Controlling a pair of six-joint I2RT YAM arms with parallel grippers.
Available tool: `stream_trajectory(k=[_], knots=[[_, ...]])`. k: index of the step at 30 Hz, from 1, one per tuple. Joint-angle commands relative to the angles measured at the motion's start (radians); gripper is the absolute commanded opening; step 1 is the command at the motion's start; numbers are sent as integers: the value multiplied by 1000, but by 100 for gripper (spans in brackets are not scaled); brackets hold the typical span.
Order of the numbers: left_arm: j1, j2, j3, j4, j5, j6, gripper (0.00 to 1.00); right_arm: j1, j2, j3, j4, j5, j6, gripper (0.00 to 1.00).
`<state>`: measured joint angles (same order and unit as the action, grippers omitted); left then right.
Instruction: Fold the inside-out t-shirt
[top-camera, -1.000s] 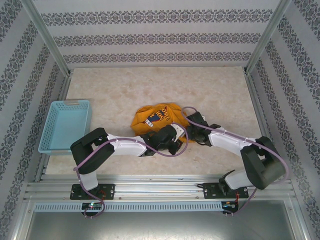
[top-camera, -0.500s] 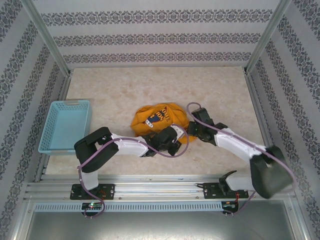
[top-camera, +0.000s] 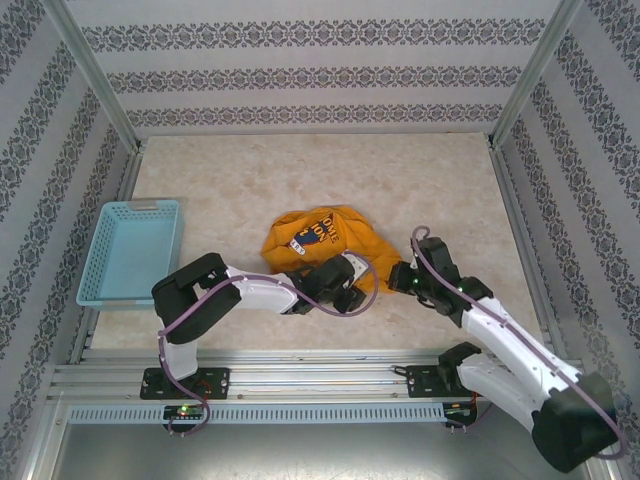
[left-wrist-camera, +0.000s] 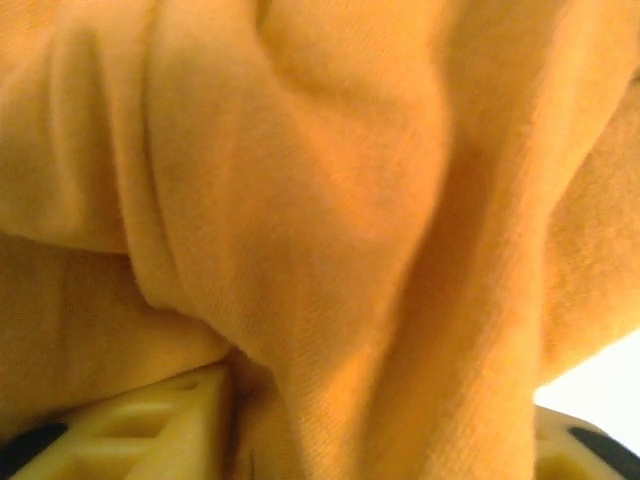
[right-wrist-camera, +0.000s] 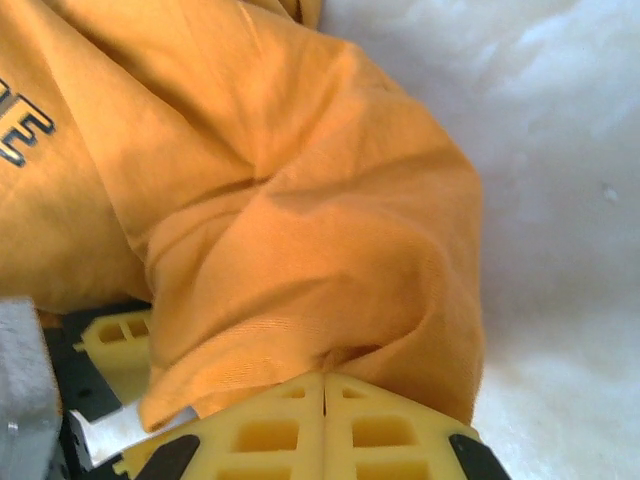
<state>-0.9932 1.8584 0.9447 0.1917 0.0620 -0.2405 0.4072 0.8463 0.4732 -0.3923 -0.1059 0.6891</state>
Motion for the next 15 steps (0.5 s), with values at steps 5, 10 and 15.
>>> stream_trajectory(k=[5, 10, 15], knots=[[2, -134, 24, -92, 86, 25, 62, -5, -238, -263, 187, -87, 104, 0], [-2, -63, 116, -121, 117, 28, 63, -5, -325, -272, 119, -51, 94, 0], [-43, 33, 259, -255, 36, 78, 64, -4, -309, -261, 127, -67, 90, 0]])
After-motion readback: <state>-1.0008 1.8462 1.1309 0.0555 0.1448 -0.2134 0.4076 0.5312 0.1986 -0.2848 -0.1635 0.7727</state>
